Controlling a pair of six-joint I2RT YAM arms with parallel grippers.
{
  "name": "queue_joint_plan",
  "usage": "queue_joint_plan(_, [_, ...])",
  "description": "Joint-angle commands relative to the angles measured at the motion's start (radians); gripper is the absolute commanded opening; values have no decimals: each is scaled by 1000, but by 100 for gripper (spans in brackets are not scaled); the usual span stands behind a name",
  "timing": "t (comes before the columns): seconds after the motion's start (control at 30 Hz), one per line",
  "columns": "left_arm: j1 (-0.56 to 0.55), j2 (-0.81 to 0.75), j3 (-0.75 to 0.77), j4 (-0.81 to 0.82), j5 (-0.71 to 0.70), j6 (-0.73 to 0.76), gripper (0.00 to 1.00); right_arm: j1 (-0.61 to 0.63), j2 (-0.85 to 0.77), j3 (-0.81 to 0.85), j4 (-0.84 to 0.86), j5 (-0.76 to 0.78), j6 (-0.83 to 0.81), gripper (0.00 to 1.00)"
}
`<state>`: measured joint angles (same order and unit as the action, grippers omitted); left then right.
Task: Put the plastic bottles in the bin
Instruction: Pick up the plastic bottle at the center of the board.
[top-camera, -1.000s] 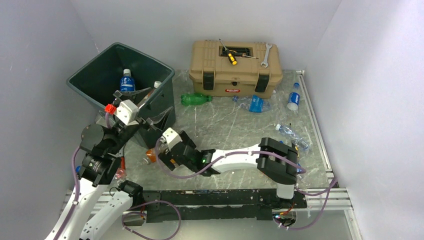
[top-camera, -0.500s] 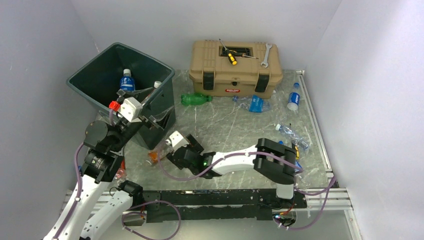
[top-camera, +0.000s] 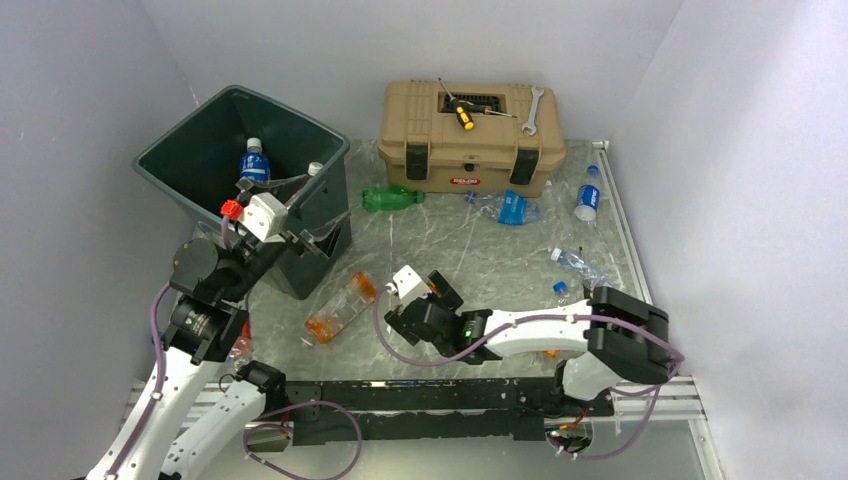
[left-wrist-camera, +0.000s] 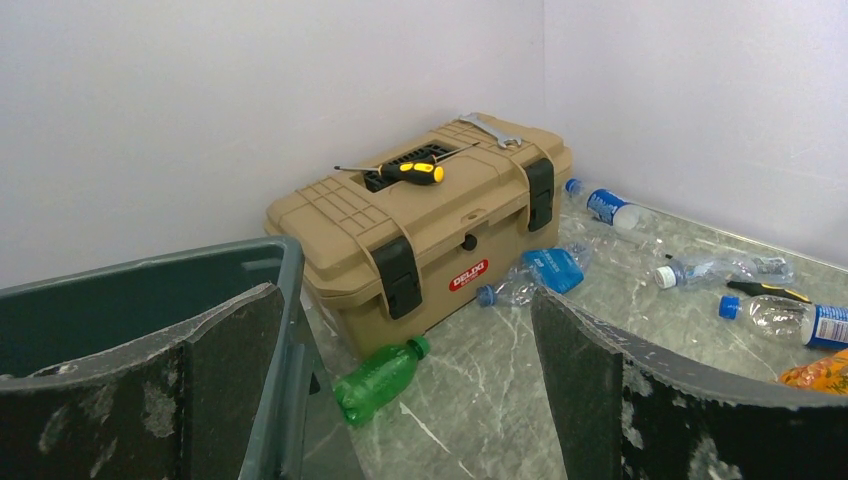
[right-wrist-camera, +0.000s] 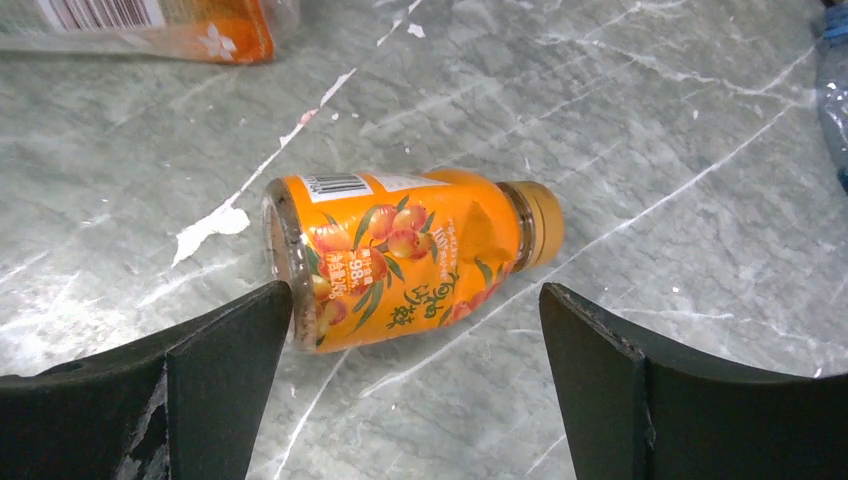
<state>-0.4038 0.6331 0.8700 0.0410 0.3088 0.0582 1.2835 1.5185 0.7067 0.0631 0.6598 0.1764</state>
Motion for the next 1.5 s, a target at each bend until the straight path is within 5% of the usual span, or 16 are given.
queue_joint_plan(0.0, [-5,5,0,37,9,-18,99,0,-110,37,-89,-36,40,100])
queue_joint_plan(0.2, [-7,1,-2,38,8,-17,99,-31,-242,124,-275,-73,313,100])
queue_joint_plan(0.43, [-9,3,-3,42,9,-25,99,-225,-326,67,-374,-201,997,100])
queue_joint_plan(0.73, [-10,12,-8,50,1,-33,100,-234,-266,30,-405,-277,1380,100])
queue_joint_plan(1.47, [-35,5,-16,53,-11,-25,100,-287,31,22,-190,-401,1484,98])
